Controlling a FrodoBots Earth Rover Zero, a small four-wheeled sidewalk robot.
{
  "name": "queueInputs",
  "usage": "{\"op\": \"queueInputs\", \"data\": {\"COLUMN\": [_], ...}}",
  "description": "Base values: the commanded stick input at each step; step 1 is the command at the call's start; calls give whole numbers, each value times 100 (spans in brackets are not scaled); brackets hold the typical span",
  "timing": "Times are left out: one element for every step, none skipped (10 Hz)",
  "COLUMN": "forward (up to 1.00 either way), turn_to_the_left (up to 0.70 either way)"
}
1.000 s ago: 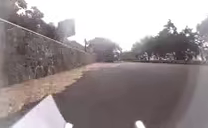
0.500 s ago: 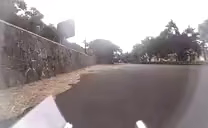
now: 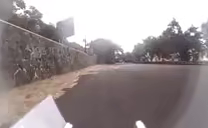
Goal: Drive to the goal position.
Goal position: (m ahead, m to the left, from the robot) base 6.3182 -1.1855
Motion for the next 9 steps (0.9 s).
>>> {"op": "queueInputs", "data": {"forward": [100, 100, 100, 100, 100, 100, 100, 100, 100], "turn_to_the_left": [-4, 0, -5, -11, -1, -12, -11, 0, -3]}}
